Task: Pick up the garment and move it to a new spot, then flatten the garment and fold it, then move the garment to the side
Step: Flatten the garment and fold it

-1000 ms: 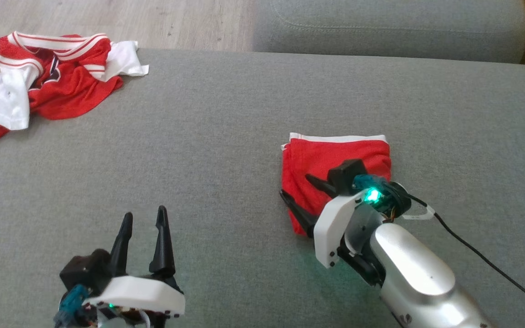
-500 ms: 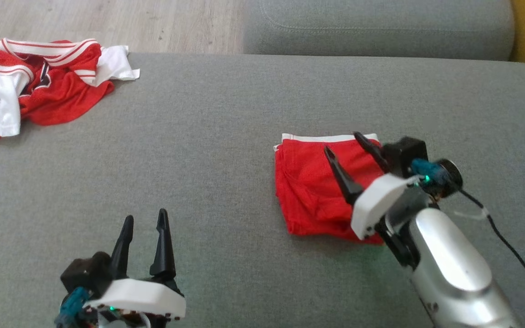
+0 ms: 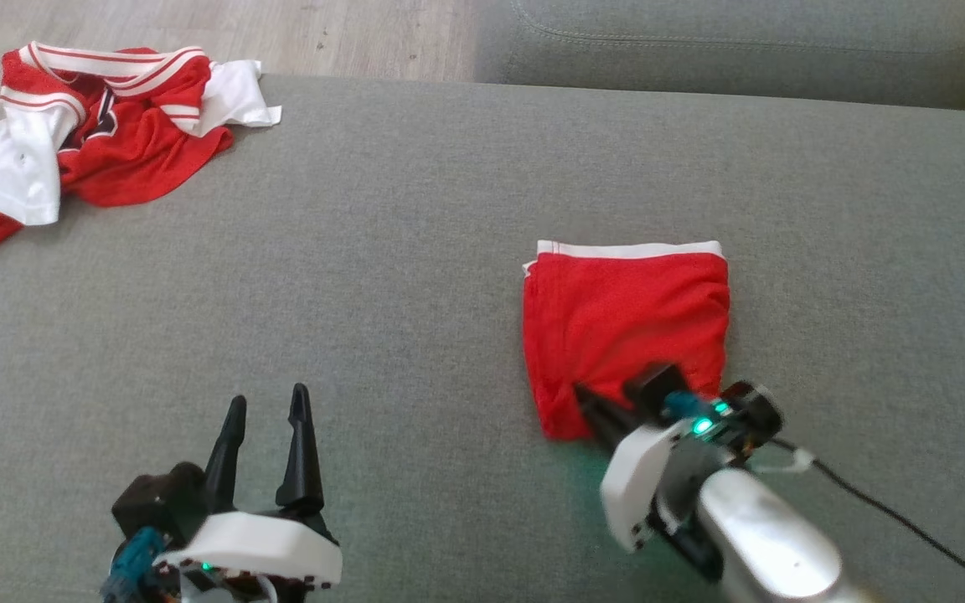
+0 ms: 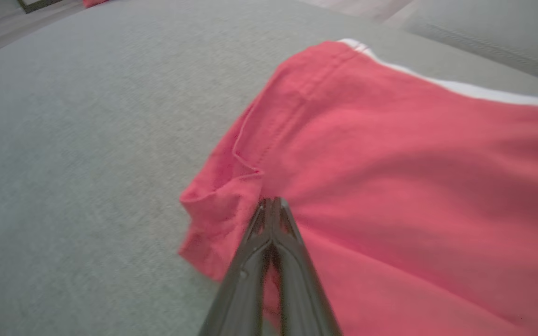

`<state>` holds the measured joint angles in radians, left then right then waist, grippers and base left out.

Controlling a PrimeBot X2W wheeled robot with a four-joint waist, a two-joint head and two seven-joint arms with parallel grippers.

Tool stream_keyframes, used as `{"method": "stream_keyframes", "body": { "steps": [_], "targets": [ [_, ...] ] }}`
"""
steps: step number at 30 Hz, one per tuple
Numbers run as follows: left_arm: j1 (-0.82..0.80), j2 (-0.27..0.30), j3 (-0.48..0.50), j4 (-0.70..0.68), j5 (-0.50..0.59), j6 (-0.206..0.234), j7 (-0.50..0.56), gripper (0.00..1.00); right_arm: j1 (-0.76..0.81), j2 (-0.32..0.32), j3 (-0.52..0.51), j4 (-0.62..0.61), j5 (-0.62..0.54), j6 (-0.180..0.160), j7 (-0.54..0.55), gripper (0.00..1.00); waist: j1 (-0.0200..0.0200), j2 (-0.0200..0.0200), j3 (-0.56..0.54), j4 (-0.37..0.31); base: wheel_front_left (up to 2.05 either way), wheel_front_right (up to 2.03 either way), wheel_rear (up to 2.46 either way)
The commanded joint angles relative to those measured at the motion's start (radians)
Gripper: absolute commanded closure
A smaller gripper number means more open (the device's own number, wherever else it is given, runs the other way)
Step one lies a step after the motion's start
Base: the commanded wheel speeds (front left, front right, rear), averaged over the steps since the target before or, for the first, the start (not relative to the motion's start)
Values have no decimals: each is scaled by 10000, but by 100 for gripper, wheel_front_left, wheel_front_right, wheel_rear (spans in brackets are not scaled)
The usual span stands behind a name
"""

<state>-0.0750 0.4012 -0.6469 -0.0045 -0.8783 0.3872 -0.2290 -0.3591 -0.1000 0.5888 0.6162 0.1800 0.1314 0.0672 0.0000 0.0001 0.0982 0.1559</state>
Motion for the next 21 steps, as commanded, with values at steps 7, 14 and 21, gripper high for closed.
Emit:
{"method": "stream_keyframes", "body": {
  "steps": [7, 14, 21],
  "targets": [
    [-365, 169, 435, -238, 64, 35, -99, 0, -575, 252, 1605, 303, 716, -7, -105, 100, 0, -1, -22, 10, 0, 0, 0],
    [-398, 175, 432, -153, 240, -44, -166, 0, -951, 198, 1887, 418, 997, -7, -833, 71, 0, -1, -206, -208, 0, 0, 0],
    [-466, 64, 379, 112, 556, -191, -243, 0, -684, 270, 457, -2, 816, -7, -1743, 0, 0, -1, -732, -588, 0, 0, 0]
  ]
}}
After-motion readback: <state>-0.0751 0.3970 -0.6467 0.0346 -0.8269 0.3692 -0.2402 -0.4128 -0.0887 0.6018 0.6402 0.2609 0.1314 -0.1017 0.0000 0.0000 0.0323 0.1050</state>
